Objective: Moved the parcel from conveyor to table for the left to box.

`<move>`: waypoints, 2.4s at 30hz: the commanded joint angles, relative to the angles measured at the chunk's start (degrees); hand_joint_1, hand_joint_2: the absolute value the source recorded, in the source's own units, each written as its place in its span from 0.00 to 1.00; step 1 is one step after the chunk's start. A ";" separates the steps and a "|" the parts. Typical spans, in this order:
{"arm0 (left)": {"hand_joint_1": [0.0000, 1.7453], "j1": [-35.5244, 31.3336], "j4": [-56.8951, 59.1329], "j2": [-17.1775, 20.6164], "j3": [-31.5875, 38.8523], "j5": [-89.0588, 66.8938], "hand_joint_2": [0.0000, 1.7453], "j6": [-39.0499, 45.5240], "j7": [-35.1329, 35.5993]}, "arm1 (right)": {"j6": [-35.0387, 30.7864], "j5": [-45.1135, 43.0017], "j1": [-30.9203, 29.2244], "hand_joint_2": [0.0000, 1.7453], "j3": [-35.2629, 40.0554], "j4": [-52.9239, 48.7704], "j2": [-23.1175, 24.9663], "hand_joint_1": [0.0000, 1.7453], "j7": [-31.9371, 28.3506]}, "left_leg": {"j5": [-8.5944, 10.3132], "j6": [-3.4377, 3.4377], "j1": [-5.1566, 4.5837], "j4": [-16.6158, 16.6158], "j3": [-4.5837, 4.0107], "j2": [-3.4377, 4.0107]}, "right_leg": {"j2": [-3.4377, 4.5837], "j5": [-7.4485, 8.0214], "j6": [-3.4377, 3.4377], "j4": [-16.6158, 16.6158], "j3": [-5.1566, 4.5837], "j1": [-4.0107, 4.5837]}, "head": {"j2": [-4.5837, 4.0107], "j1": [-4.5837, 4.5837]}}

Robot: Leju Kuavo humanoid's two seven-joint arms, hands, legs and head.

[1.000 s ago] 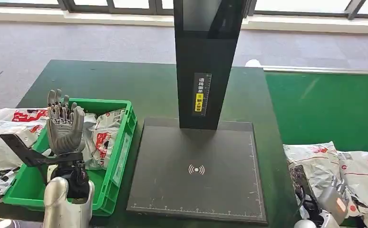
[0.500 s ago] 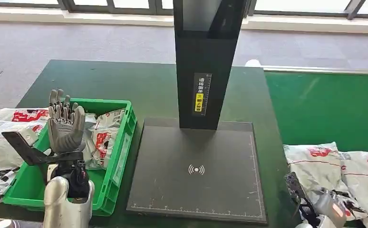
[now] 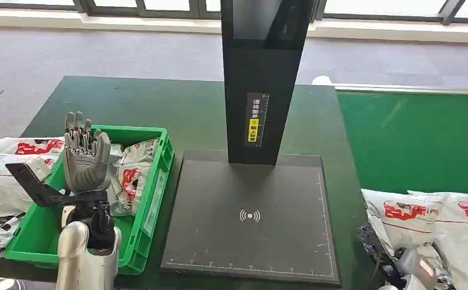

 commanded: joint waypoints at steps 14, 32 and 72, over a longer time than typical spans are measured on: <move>0.00 -1.02 0.47 0.82 2.57 0.56 1.00 0.36 -0.17 | -27.00 -7.71 5.24 1.00 8.31 -30.52 7.12 1.00 -16.31 | 0.04 -0.05 -0.05 -0.04 -0.19 0.12 | 0.07 0.03 -0.10 0.09 -0.18 -0.03 | 0.02 0.02; 0.00 -1.90 1.45 1.80 1.83 1.26 1.00 0.72 -1.09 | -20.24 -19.52 7.44 1.00 26.45 -32.99 5.37 1.00 -27.59 | 0.07 -0.02 -0.01 -0.10 -0.11 0.11 | 0.07 0.08 -0.07 -0.02 -0.06 0.00 | 0.02 0.00; 0.00 -2.68 3.92 2.20 -1.29 1.56 1.00 1.95 -1.58 | -11.18 -25.38 -1.20 1.00 49.19 -3.93 1.17 0.00 -24.58 | 0.12 -0.04 0.10 -0.13 -0.05 0.04 | 0.00 0.10 -0.05 -0.10 0.05 0.10 | 0.02 0.00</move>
